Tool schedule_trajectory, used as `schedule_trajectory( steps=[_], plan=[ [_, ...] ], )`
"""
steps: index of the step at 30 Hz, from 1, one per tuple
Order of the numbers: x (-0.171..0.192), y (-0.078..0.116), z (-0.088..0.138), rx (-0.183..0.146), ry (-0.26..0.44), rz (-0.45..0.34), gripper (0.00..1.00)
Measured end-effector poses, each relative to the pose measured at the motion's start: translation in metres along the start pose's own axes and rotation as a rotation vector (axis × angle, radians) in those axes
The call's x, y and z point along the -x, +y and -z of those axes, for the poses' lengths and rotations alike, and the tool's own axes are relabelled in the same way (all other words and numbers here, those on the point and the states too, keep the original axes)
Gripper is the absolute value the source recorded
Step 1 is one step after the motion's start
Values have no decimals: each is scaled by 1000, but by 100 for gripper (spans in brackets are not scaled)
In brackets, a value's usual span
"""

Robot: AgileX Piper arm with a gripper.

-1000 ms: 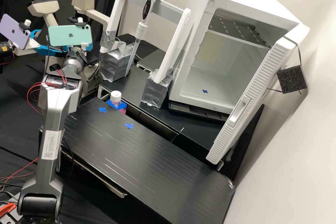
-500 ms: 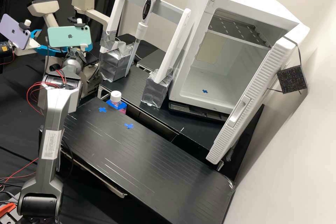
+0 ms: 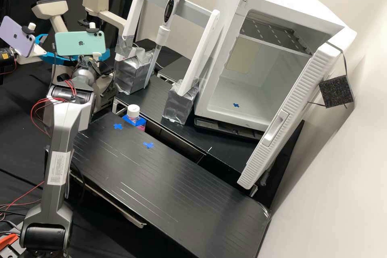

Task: Move the petri dish to the microscope

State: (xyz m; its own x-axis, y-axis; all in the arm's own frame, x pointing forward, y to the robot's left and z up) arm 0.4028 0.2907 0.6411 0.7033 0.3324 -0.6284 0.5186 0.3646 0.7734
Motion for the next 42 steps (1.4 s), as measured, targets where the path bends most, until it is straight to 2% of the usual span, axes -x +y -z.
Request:
schedule_trajectory(
  steps=[2, 4, 8, 13, 19, 22, 27, 30, 31, 33, 34, 39, 42],
  plan=[
    [8, 5, 0, -2, 7, -9, 100],
    [16, 8, 0, -18, 11, -13, 100],
    [36, 15, 4, -52, 53, -36, 100],
    [63, 21, 6, -73, 100, -58, 100],
    [105, 22, -3, -113, 158, -90, 100],
    [131, 17, -12, -130, 171, -100, 100],
    [195, 11, -20, -148, 171, -149, 100],
    [231, -3, -17, -194, 190, -194, 100],
    [238, -8, -18, -198, 192, -198, 100],
    [258, -15, -15, -183, 213, -239, 100],
    [270, -22, -14, -164, 218, -255, 100],
    [301, -42, -16, -126, 233, -330, 100],
    [318, -53, -24, -138, 261, -425, 100]
  ],
)
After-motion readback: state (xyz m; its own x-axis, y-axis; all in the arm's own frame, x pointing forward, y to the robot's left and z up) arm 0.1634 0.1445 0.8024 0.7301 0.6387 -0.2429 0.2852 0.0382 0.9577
